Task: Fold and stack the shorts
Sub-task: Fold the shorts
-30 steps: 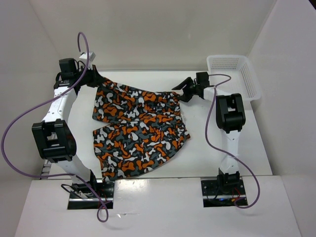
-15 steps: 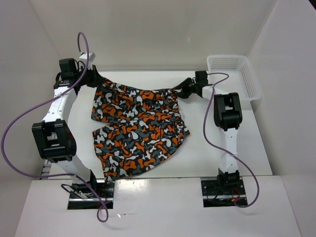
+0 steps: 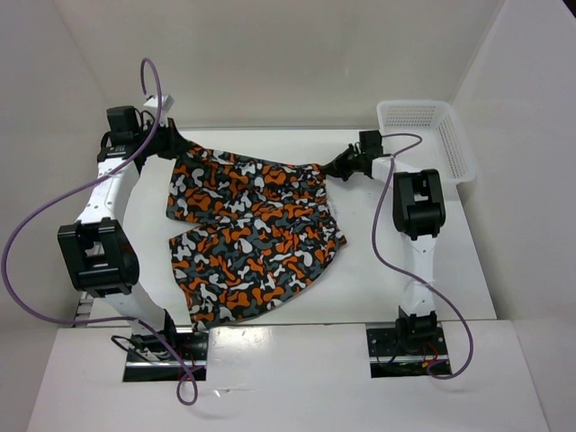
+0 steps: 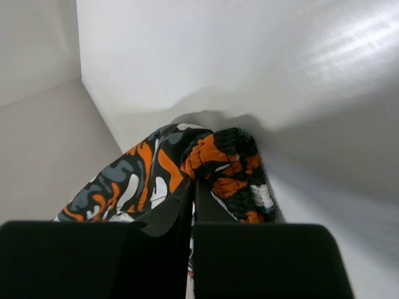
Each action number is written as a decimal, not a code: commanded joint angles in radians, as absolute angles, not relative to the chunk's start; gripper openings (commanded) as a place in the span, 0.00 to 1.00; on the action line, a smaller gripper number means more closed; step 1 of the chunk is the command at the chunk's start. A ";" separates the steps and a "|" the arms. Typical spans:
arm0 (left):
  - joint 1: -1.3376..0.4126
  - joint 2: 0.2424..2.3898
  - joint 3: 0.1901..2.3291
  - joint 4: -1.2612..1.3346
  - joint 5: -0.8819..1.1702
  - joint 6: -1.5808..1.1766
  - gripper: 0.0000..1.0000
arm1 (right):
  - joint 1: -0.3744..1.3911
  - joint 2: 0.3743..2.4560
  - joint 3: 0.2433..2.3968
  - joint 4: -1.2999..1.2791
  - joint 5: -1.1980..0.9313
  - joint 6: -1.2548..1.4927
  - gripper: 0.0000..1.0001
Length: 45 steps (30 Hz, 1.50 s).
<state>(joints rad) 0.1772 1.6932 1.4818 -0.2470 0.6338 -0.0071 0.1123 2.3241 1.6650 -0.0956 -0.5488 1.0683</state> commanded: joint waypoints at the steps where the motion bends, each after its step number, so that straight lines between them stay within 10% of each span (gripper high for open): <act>1: 0.193 1.683 1.545 -0.227 0.661 0.000 0.00 | 0.084 2.182 1.592 -0.104 -0.506 1.016 0.00; 25: 0.202 2.162 2.338 -0.431 0.746 0.000 0.00 | 0.006 2.011 1.741 -0.261 -0.495 0.888 0.00; 45: 0.218 1.177 1.017 -0.228 0.795 0.000 0.00 | 0.006 1.488 1.092 -0.354 -0.497 0.692 0.00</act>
<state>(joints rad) 0.2043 1.2732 1.0752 -0.2672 0.8040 -0.0071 0.0124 1.5833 1.1591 -0.2943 -0.5102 0.7601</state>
